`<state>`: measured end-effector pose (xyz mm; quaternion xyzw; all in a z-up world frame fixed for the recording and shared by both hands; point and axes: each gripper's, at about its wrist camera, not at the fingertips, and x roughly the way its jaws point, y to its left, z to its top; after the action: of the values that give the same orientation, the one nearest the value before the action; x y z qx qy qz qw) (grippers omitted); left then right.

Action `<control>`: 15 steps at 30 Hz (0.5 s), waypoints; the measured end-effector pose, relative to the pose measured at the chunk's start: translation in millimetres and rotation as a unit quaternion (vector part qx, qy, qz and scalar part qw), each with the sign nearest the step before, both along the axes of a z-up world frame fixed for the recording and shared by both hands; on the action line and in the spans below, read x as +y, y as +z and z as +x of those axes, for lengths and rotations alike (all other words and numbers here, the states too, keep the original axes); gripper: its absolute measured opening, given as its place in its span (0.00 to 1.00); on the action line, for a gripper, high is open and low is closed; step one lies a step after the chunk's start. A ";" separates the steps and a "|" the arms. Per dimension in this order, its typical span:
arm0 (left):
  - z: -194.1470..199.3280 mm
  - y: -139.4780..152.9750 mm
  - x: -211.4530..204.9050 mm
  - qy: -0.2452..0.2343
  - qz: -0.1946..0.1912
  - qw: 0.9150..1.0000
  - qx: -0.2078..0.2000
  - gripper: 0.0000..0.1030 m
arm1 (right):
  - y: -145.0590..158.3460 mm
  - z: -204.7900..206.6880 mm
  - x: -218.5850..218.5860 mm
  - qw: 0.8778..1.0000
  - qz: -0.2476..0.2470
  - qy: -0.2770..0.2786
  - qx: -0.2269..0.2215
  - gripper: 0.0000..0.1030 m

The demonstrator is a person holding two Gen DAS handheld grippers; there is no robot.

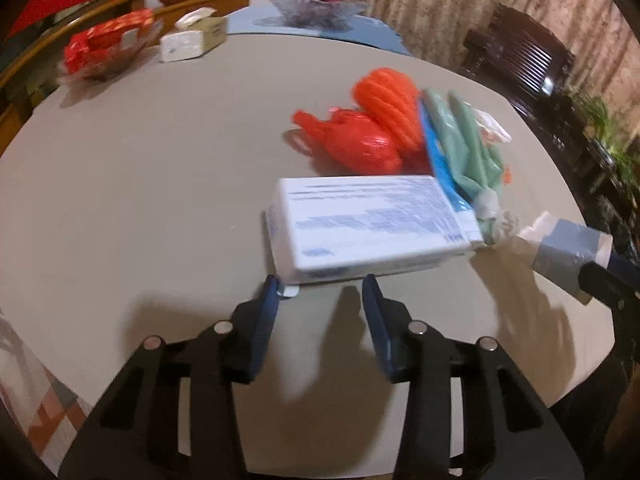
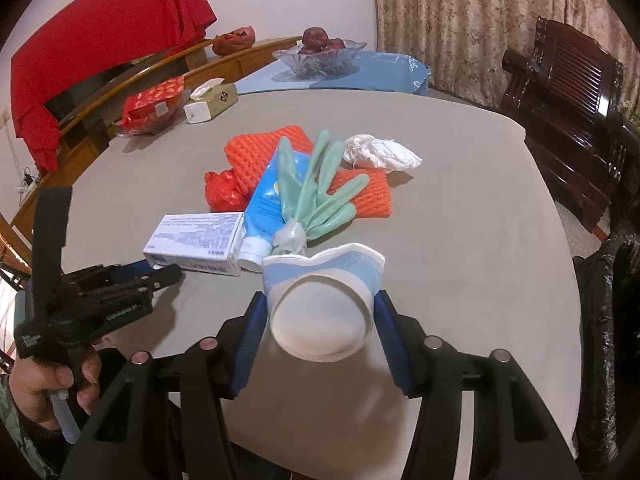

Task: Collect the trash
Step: 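Grasp the white medicine box with the left tool while the right tool holds the cup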

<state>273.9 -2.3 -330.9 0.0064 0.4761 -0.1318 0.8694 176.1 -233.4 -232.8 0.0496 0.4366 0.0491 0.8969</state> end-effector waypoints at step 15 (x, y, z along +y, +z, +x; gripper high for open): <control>-33.3 14.0 -50.2 -0.091 0.005 0.996 -0.023 0.50 | 3.9 -2.7 -22.1 0.999 0.003 -0.036 -0.009 0.53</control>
<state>240.6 -52.5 -316.9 0.0569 0.4542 -0.2074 0.8645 173.3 -255.5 -228.9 0.0670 0.4265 0.0184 0.9018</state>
